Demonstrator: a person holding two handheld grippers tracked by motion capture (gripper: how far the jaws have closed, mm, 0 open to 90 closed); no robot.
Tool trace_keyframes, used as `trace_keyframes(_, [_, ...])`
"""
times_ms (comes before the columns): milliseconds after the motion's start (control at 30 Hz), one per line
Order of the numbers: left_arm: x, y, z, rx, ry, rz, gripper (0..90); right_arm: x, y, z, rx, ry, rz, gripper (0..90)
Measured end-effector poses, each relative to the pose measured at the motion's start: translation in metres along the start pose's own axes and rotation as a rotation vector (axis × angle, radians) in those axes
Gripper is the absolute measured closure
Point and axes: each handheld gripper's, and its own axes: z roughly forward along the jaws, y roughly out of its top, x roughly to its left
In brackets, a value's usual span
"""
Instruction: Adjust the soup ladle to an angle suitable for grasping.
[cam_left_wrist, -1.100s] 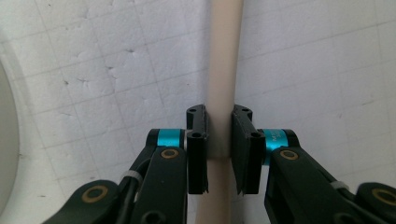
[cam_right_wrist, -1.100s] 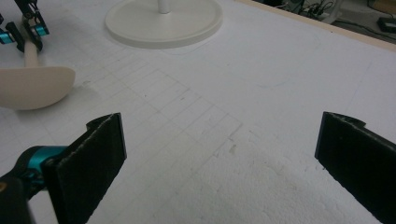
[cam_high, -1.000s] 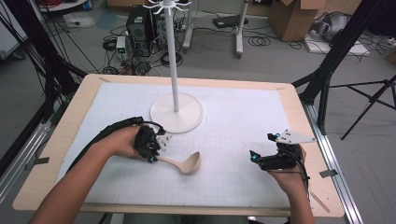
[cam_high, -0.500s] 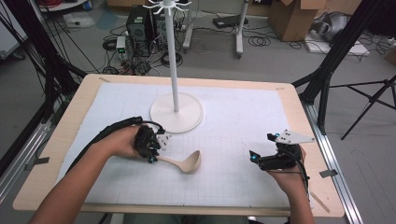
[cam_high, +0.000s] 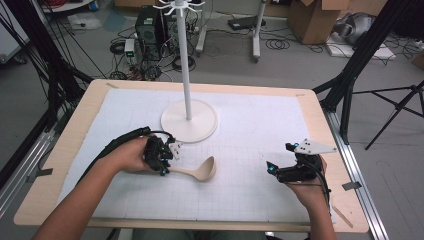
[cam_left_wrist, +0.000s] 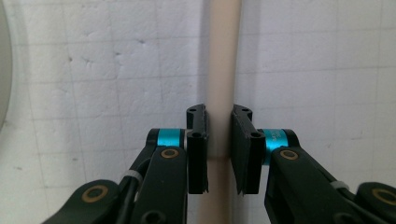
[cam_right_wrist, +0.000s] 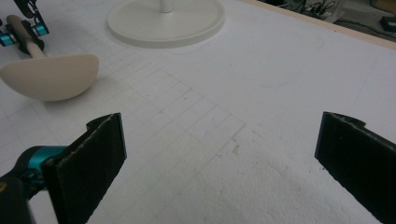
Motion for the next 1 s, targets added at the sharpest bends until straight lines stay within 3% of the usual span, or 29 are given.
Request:
trace_keyframes(300, [-0.0008, 0.0007, -0.0042, -0.006, 0.031, -0.032, 77.4, 0.0000, -0.0001, 0.0005, 0.004, -0.001, 0.005, 0.4])
trace_keyframes(1000, [0.0002, 0.0021, -0.0022, -0.019, 0.040, -0.049, 77.4, 0.0001, -0.0002, 0.0019, 0.007, 0.001, 0.001, 0.5])
